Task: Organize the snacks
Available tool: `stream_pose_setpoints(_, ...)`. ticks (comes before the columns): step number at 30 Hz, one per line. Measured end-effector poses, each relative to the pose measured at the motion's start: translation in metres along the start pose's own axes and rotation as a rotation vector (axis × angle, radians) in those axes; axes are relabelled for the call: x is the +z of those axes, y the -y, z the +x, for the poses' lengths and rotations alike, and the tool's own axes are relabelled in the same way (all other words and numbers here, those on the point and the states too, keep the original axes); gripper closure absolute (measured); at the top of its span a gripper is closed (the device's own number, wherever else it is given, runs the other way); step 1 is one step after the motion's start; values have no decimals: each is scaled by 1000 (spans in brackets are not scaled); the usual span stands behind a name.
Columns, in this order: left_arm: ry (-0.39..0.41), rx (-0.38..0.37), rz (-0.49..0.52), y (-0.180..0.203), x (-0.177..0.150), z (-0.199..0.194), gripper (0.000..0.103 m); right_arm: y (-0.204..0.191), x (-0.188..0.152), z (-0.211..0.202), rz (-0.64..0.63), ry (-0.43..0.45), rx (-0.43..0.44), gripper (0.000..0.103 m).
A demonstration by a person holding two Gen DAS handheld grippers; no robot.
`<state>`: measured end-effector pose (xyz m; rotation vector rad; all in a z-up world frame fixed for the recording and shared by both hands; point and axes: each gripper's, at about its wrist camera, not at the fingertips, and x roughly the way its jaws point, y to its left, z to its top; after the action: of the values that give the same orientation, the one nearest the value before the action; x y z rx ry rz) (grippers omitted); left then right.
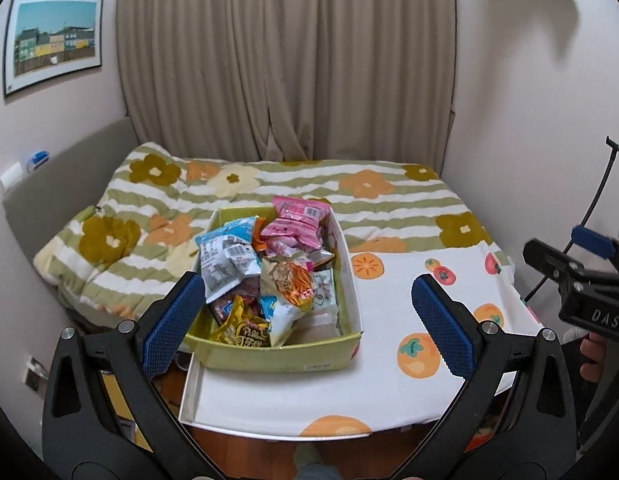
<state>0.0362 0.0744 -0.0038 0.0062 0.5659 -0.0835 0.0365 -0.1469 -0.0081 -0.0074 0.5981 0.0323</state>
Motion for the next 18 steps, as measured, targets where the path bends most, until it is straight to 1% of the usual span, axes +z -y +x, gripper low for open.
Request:
stream_pose_setpoints(6,-4,9,-2,4,-6,-6,0,4,-13,-14,11,16,-16,7)
stream_pose_setpoints(18,-2,12,4,9,-6,-7,0,9,-17,-15,19,26,-16,7)
